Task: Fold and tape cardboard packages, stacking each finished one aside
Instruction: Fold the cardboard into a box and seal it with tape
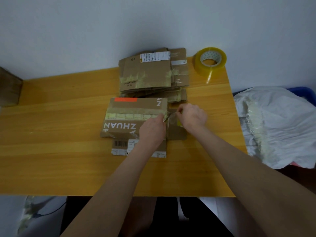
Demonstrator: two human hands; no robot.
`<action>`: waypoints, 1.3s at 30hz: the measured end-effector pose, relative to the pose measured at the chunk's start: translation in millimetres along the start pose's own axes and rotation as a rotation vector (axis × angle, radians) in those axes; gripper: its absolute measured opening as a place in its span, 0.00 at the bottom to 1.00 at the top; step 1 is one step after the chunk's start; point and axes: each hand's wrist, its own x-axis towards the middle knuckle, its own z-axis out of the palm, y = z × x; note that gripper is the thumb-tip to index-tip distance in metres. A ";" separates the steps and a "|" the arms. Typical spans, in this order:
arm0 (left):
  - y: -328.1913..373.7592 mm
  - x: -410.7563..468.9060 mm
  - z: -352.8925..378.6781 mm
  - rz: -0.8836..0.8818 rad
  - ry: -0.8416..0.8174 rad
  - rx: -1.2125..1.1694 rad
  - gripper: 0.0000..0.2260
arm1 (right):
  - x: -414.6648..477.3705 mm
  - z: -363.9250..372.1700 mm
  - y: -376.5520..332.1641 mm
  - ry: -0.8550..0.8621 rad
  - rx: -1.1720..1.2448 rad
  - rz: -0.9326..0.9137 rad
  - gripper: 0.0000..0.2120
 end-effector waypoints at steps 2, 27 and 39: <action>3.0 1.2 0.0 -0.018 -0.012 0.022 0.04 | 0.8 0.7 -1.9 0.023 -0.041 -0.023 0.08; -4.3 -6.5 -0.4 0.073 -0.013 0.031 0.14 | 0.8 2.1 39.6 0.171 0.615 0.233 0.07; -14.9 10.4 8.5 0.096 0.111 0.129 0.23 | -11.4 16.0 33.5 0.191 0.866 0.193 0.05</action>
